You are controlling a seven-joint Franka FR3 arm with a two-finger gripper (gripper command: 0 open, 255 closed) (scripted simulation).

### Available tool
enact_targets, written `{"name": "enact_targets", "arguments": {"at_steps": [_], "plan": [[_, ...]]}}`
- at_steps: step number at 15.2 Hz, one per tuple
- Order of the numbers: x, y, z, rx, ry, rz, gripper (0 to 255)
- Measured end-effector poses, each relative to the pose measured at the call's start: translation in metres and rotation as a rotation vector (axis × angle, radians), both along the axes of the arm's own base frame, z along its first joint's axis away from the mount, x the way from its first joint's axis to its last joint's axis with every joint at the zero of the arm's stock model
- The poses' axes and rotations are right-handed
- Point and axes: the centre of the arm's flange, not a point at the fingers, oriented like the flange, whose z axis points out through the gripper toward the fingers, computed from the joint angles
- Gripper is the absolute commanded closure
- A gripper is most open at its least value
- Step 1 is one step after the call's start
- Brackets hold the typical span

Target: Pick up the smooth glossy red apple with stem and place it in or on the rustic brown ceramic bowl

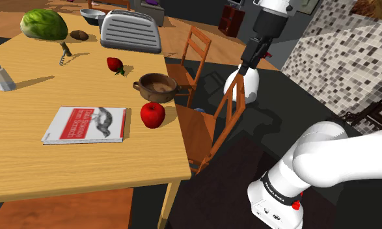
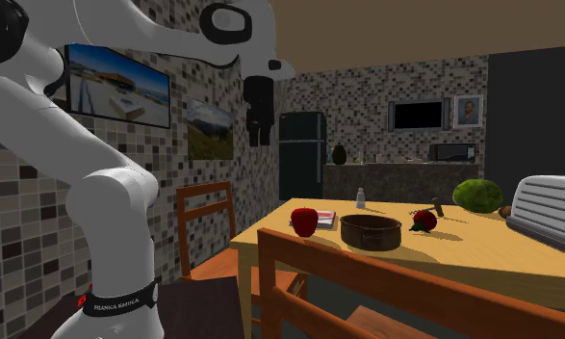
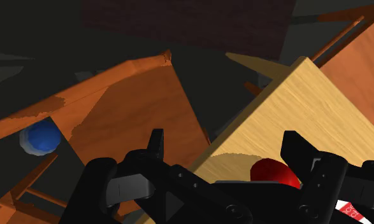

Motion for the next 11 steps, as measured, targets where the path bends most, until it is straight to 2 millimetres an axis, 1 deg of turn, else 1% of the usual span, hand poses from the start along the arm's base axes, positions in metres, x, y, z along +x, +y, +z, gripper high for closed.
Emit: {"name": "enact_targets", "arguments": {"at_steps": [1, 2, 3, 4, 6, 7, 9, 11], "plan": [[0.000, 0.000, 0.000, 0.000, 0.000, 0.000, 0], [0.003, 0.004, -0.002, -0.001, -0.001, 0.001, 0], [0.009, 0.011, -0.010, -0.003, -0.002, 0.002, 0], [0.017, 0.017, -0.013, -0.006, -0.005, 0.003, 0], [0.030, 0.036, -0.025, -0.011, -0.010, 0.006, 0], [0.036, 0.044, -0.034, -0.013, -0.013, 0.007, 0], [0.052, 0.059, -0.042, -0.019, -0.020, 0.010, 0], [0.067, 0.077, -0.056, -0.024, -0.025, 0.013, 0]]}}
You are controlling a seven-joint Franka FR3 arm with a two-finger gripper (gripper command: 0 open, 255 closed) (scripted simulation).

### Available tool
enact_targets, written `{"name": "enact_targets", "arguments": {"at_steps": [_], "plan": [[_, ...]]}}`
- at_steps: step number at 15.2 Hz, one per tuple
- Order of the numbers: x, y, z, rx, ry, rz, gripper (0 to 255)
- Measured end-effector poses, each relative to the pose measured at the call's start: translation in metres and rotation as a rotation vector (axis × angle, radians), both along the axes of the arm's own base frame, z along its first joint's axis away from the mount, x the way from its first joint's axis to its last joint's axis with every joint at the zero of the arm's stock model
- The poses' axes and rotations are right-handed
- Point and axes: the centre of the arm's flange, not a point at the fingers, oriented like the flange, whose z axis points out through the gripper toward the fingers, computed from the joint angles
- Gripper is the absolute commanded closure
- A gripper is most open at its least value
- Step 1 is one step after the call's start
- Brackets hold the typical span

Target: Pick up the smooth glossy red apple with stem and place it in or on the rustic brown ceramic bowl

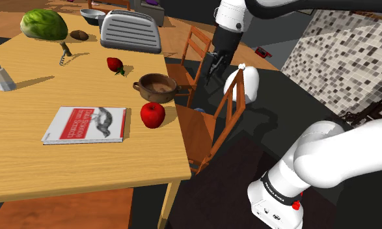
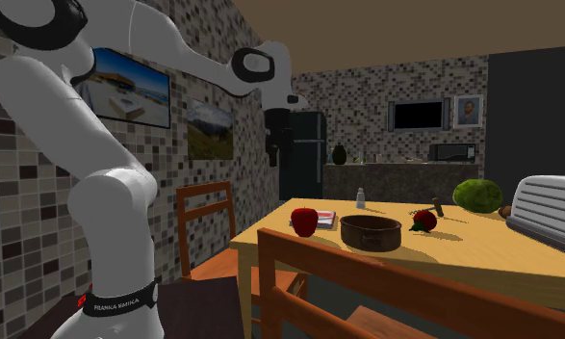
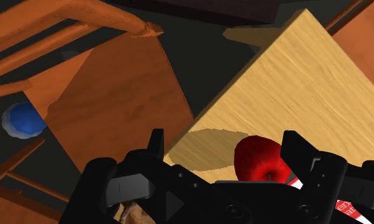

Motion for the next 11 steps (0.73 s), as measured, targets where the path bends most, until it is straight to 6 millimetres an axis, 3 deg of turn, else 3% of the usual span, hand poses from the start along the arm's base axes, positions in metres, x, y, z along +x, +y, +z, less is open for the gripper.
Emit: {"name": "enact_targets", "arguments": {"at_steps": [11], "plan": [[0.086, 0.101, -0.067, -0.027, -0.034, 0.017, 0]]}}
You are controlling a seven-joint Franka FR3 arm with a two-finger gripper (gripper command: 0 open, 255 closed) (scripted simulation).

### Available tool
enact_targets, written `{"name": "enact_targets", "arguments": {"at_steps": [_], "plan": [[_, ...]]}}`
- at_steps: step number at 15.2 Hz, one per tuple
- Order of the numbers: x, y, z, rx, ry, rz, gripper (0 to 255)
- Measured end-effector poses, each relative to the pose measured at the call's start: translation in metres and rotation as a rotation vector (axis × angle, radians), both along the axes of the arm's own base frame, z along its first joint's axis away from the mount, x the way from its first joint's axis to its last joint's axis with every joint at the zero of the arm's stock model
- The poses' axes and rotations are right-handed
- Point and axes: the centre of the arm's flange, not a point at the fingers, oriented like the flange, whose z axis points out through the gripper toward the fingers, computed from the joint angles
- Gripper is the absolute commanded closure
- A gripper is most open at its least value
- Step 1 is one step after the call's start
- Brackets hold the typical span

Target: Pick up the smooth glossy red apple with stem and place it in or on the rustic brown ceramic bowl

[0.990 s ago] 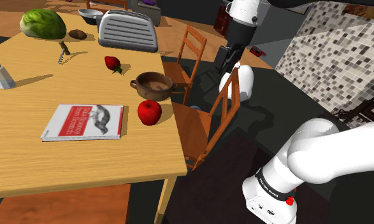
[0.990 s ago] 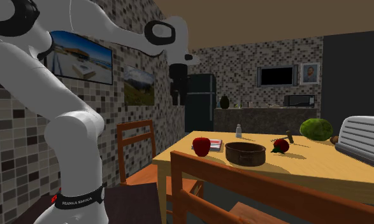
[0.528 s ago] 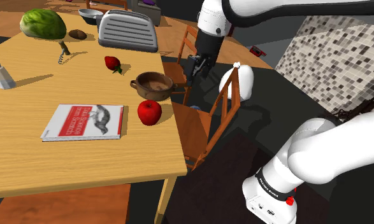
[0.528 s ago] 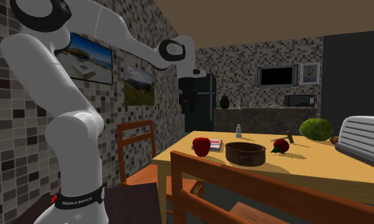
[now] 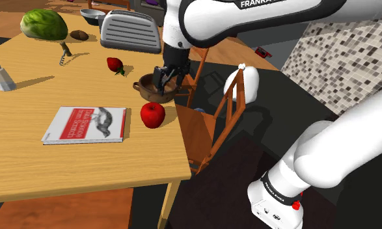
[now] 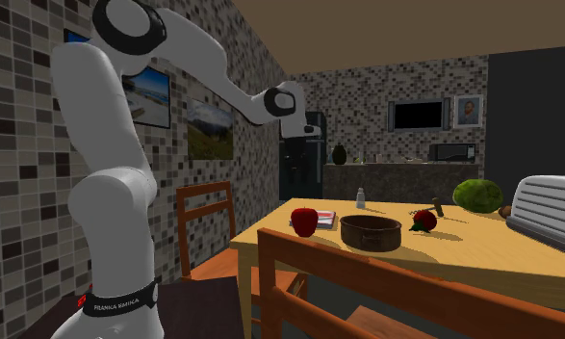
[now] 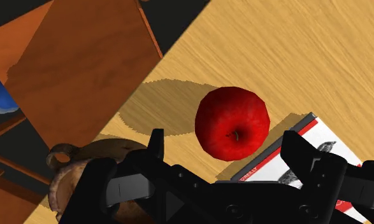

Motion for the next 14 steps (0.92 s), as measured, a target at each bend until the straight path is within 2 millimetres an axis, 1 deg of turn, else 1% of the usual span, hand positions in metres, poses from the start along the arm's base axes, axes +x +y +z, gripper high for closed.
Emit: {"name": "enact_targets", "arguments": {"at_steps": [2, 4, 5, 8, 10, 12, 14], "plan": [[0.012, 0.015, -0.011, -0.005, -0.005, 0.002, 0], [0.030, 0.034, -0.021, -0.010, -0.012, 0.005, 0], [0.034, 0.037, -0.028, -0.011, -0.013, 0.006, 0], [0.037, 0.041, -0.046, -0.011, -0.014, 0.006, 0], [0.039, 0.040, -0.057, -0.011, -0.014, 0.006, 0], [0.040, 0.040, -0.066, -0.011, -0.015, 0.006, 0], [0.040, 0.040, -0.070, -0.011, -0.015, 0.006, 0]]}}
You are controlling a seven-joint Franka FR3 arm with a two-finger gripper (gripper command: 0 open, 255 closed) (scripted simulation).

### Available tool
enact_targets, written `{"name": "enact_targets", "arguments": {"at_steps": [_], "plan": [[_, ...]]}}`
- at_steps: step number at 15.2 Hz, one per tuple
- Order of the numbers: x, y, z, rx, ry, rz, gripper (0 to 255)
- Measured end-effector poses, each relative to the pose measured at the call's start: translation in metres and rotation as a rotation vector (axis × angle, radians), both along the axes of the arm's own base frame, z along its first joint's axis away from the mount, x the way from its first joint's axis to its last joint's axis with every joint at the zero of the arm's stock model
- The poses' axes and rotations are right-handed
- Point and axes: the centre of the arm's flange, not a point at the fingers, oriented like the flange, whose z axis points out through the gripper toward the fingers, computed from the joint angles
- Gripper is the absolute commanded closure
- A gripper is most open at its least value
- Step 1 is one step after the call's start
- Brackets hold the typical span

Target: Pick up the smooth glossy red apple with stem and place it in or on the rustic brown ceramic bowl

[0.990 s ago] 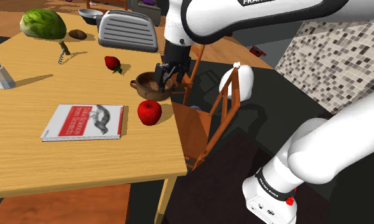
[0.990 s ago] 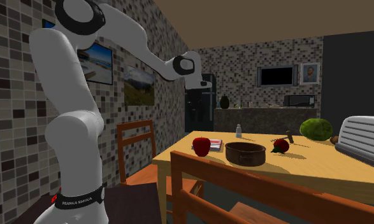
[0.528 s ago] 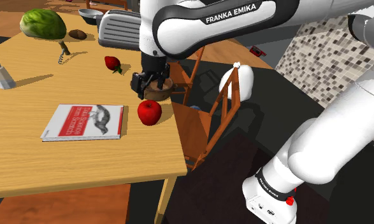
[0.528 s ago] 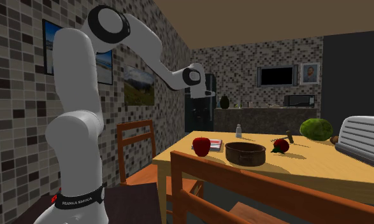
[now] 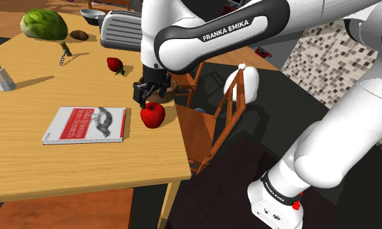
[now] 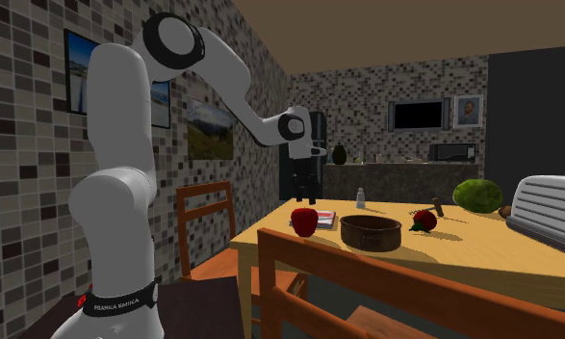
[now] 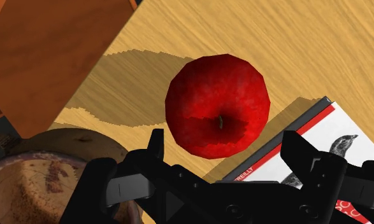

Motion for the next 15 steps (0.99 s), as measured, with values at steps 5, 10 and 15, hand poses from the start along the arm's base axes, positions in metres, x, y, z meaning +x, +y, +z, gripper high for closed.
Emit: {"name": "enact_targets", "arguments": {"at_steps": [5, 10, 15], "plan": [[-0.0001, -0.0001, -0.0011, 0.000, 0.000, 0.000, 0], [-0.0001, -0.0001, -0.0011, 0.000, 0.000, 0.000, 255], [-0.0001, -0.0001, -0.0010, 0.000, 0.000, 0.000, 255]]}}
